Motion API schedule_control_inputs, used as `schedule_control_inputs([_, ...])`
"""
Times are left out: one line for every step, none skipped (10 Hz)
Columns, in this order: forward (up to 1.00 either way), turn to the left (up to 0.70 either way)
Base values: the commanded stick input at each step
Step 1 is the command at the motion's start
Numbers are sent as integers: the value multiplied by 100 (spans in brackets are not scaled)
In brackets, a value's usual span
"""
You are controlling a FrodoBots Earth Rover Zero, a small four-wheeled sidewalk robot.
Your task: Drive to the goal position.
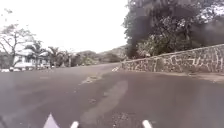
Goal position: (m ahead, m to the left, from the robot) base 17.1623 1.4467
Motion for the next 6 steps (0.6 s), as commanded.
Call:
schedule_control_inputs([50,-32])
schedule_control_inputs([50,-8])
schedule_control_inputs([50,0])
schedule_control_inputs([50,0])
schedule_control_inputs([50,0])
schedule_control_inputs([50,0])
